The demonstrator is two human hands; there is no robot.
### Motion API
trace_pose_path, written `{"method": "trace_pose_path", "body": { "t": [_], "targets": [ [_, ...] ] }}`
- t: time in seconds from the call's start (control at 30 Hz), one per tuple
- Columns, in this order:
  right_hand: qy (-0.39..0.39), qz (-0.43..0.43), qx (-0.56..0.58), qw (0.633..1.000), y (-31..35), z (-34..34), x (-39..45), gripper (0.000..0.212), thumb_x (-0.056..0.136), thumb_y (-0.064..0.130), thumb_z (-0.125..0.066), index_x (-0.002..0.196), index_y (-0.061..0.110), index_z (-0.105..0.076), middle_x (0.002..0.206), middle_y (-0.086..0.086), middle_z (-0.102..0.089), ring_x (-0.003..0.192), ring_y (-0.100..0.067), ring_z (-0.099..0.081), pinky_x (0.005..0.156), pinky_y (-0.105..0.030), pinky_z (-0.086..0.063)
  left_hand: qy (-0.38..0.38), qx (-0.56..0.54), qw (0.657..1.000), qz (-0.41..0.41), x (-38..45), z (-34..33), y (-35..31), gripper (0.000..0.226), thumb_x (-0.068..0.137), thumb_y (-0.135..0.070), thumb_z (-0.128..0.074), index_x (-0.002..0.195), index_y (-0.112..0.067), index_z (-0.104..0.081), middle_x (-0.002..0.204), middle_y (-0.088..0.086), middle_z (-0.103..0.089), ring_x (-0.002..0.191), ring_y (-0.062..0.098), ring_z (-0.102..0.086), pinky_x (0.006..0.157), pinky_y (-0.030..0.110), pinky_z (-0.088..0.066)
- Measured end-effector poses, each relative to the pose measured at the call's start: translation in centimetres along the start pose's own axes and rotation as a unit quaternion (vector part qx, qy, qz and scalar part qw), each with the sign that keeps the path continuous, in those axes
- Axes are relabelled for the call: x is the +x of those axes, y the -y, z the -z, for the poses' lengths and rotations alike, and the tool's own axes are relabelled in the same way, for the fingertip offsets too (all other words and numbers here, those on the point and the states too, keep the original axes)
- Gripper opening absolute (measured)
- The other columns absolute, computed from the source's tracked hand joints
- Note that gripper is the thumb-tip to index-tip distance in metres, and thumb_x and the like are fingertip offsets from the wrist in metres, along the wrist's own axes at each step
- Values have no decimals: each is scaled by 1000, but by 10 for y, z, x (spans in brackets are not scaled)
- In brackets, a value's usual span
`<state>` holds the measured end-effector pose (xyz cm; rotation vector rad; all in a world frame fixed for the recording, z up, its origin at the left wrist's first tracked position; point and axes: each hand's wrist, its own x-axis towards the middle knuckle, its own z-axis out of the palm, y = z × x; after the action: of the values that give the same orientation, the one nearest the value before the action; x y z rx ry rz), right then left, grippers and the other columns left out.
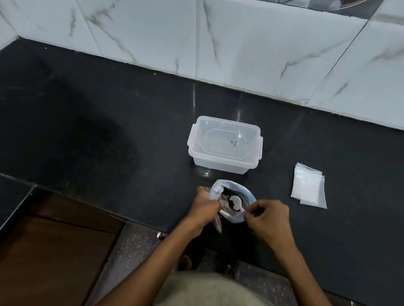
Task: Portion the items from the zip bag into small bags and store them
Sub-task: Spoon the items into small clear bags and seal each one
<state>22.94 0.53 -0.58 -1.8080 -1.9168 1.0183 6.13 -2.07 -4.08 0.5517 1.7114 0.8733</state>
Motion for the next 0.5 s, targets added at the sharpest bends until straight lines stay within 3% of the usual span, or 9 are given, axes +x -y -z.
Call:
{"method": "trace_pose_path", "body": {
  "t": [0.13,0.3,0.5],
  "targets": [
    [1,-22,8,1000,-3,-1,1,12,74,11,-81,65,17,-77,56,6,-70,50,-10,-67,55,-38,-62,11,-33,999,-3,0,-3,0,33,92,2,-58,120,-13,-47,104,2,-62,90,10,-59,73,23,-47],
    [0,-87,118,989,-4,3,-1,14,82,4,-78,69,9,-77,57,-1,-71,45,-15,-66,47,-28,-57,-7,-20,1000,-3,2,-2,2,32,88,-1,-61,112,-19,-51,111,6,-65,97,15,-63,78,28,-52],
    [12,-143,288,947,-8,14,0,11,80,0,-79,70,5,-79,62,-16,-68,48,-18,-56,49,-29,-51,-51,70,995,-54,4,2,6,30,85,-13,-69,107,-20,-51,99,-4,-64,90,12,-64,76,29,-53]
  ]
}}
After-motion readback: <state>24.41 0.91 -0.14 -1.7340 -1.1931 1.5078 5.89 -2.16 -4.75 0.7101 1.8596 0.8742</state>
